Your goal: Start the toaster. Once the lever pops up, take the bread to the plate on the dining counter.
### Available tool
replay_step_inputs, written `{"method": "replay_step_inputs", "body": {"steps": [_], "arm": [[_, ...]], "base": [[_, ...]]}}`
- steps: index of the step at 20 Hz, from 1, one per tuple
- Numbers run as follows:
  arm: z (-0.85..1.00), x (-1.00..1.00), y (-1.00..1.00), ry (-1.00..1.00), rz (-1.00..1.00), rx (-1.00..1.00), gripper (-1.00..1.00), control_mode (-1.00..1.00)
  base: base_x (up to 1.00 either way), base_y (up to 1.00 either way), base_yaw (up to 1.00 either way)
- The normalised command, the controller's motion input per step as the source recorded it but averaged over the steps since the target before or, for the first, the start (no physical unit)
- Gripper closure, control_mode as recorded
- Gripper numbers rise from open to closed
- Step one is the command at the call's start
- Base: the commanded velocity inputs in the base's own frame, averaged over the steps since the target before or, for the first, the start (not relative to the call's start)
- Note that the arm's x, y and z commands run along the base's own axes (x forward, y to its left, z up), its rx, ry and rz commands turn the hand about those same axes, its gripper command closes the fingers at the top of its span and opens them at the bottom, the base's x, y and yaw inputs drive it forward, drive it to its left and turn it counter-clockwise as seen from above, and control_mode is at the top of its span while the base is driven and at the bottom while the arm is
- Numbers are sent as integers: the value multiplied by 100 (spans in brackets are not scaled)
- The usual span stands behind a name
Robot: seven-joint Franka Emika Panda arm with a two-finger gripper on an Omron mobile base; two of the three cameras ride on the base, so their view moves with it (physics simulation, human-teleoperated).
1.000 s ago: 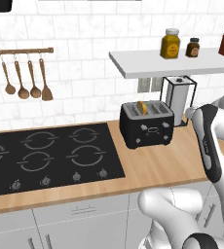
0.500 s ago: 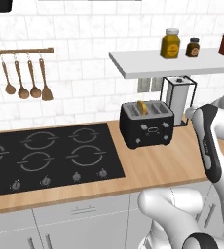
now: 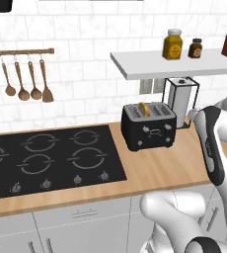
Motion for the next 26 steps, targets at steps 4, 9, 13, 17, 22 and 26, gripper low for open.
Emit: {"method": "replay_step_inputs", "body": {"steps": [4,9,13,17,22,26], "arm": [[0,0,0,0,0,0,-100,-100],[0,0,0,0,0,0,-100,-100],[0,0,0,0,0,0,-100,-100],[0,0,0,0,0,0,-100,-100],[0,0,0,0,0,0,-100,-100],[0,0,0,0,0,0,-100,-100]], "base": [[0,0,0],[0,0,0],[0,0,0],[0,0,0],[0,0,0],[0,0,0]]}}
